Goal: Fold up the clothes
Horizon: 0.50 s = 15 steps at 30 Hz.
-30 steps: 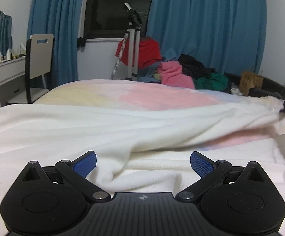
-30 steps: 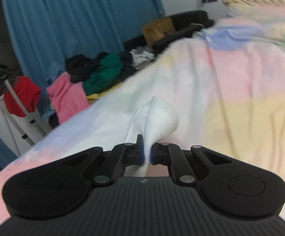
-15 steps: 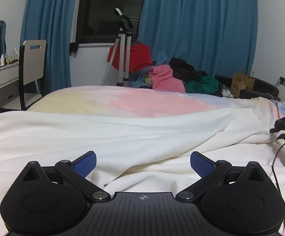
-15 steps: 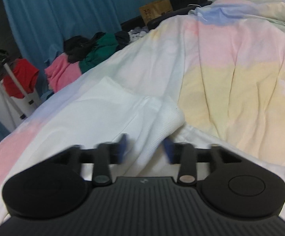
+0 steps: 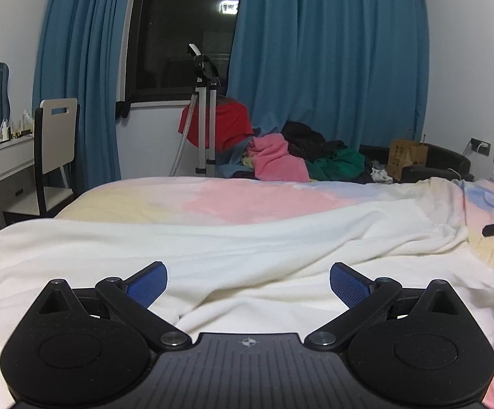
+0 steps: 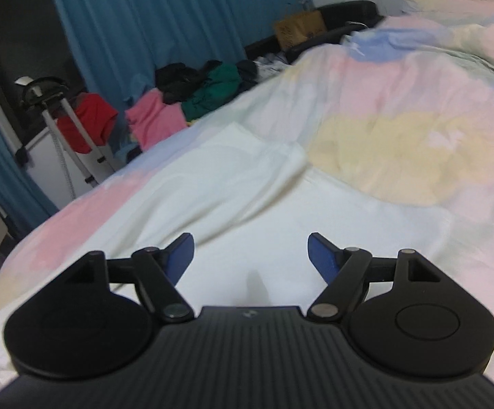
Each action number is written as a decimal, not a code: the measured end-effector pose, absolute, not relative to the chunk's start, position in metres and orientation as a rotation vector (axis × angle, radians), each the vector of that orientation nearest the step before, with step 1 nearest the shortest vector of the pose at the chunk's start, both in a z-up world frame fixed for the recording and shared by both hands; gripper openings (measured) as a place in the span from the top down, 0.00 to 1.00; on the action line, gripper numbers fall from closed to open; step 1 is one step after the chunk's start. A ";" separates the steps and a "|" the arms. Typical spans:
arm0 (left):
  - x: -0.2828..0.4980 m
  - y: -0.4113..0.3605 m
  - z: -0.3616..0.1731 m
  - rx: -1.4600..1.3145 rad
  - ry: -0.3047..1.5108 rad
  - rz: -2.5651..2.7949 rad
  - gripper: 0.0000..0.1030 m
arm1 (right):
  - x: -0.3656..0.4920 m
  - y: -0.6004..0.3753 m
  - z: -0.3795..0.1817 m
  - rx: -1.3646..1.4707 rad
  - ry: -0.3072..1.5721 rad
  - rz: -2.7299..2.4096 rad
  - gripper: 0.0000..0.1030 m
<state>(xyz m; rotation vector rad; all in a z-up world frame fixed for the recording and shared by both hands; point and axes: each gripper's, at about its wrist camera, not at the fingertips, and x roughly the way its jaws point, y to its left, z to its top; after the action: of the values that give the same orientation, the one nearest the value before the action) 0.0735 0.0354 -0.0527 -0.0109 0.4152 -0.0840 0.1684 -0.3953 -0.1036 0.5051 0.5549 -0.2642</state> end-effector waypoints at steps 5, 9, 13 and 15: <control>0.051 0.043 -0.048 -0.051 0.476 -0.067 0.00 | 0.143 -0.439 -0.119 0.734 0.557 -0.368 0.28; 0.043 0.053 -0.043 -0.095 0.492 -0.036 0.00 | 0.130 -0.473 -0.139 0.868 0.579 -0.457 0.40; 0.045 0.063 -0.042 -0.142 0.517 -0.005 0.00 | 0.120 -0.498 -0.163 1.020 0.604 -0.489 0.44; 0.048 0.069 -0.043 -0.165 0.534 0.004 0.00 | 0.118 -0.507 -0.173 1.069 0.608 -0.493 0.45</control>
<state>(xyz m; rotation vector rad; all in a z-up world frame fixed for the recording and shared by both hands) 0.0482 0.0686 -0.0431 -0.1650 0.5343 0.0038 0.1176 -0.5066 -0.1729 1.0686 0.6082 -0.4925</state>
